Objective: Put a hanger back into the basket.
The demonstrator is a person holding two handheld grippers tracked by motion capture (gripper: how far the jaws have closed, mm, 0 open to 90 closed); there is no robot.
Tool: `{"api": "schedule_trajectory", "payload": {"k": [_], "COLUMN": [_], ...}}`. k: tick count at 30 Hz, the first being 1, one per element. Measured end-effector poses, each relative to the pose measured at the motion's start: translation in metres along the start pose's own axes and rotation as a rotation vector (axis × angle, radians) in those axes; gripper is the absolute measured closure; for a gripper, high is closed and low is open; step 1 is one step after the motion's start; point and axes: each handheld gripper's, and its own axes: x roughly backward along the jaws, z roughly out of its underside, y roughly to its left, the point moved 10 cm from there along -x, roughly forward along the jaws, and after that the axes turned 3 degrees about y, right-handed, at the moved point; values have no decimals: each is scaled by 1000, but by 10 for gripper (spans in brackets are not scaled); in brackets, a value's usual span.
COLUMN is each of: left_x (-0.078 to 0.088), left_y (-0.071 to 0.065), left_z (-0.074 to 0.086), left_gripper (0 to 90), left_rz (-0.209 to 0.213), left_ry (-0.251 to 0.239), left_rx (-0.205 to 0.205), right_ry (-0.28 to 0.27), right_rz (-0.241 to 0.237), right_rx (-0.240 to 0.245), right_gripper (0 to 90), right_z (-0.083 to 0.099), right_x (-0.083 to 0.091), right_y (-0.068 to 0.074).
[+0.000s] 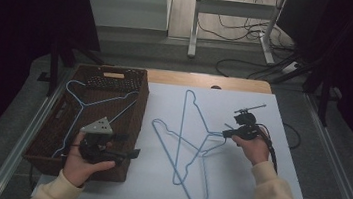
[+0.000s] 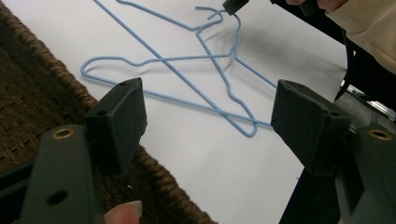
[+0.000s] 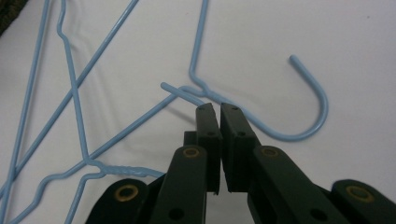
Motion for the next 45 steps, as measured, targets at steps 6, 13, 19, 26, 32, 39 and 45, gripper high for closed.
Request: {"api": "schedule_trajectory", "payload": {"k": [6,13,19,26,32,39,45], "left_x": [-16,-61,-102,-135,-155,-180,-193], "left_y": [-14,-49,-61,-63,-77,-85,-93], "left_z": [-3,-13,-15,-14,-14,-7,-8], "left_gripper": [271,266,268,285,286,300,321], "left_rz": [35,132,188,188,233,238,257], "left_ry": [27,111,185,217,238,273,276], "left_rx": [-9,-6,69,133,157,173,187], "right_ry": [-12,-26,-39,-53,-64,-76,-87], "right_rz": [-23,-28,-33,-35,-35,-37,-37], "right_rx": [-34,-30,-31,-34,-43,-45,-46], "right_gripper": [870,870,870,870,871,871,871], "right_z": [4,4,4,4,5,5,5], "right_x": [7,12,18,20,22,25,27], "right_y": [2,8,11,12,12,13,14]}}
